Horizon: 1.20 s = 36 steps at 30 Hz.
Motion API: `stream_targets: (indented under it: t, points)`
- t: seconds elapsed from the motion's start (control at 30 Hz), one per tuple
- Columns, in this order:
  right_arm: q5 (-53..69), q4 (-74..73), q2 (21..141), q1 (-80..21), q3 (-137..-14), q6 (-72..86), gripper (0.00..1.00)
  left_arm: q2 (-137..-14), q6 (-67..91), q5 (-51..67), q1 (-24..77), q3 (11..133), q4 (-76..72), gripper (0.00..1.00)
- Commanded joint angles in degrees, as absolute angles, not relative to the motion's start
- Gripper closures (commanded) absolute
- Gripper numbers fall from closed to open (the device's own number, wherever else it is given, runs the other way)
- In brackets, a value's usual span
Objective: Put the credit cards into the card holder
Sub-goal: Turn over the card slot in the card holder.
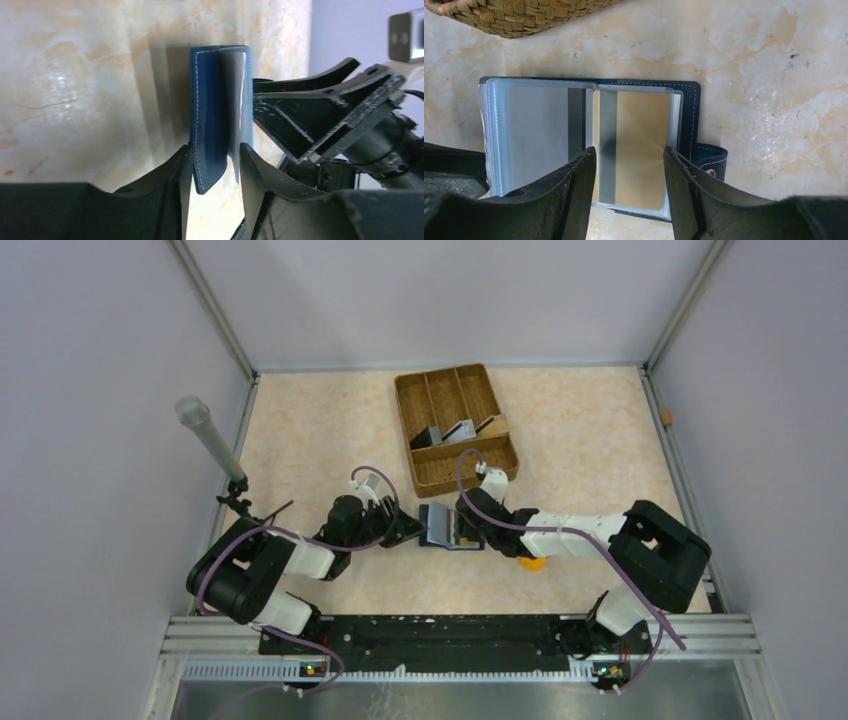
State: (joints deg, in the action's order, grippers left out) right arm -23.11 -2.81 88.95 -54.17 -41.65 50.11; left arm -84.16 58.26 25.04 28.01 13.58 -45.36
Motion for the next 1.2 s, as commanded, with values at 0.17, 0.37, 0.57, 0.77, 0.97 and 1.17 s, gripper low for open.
stream_targets:
  t: [0.17,0.37,0.57,0.77,0.97,1.17]
  points:
    - [-19.72,-7.97,91.86,-53.99,-39.77,50.88,0.48,-85.90,60.13,29.36,28.67,13.87,-55.25,0.66]
    - [-19.56,-7.87,91.76,-53.98,-39.55,50.87,0.48,-87.62,59.79,29.44,28.70,15.21,-52.68,0.66]
    - [-19.34,-7.49,91.83,-54.03,-39.38,50.89,0.48,-88.86,59.41,30.64,28.77,16.62,-52.03,0.63]
    - [-19.34,-7.70,91.76,-53.98,-39.38,50.89,0.48,-88.61,60.14,30.72,28.83,15.90,-55.49,0.54]
    - [-19.30,-7.67,91.85,-54.01,-39.46,50.80,0.48,-89.99,61.63,31.93,28.76,15.56,-60.30,0.48]
    - [-19.35,-7.94,91.76,-53.99,-39.46,50.79,0.48,-91.45,62.48,32.40,28.78,15.52,-63.09,0.52]
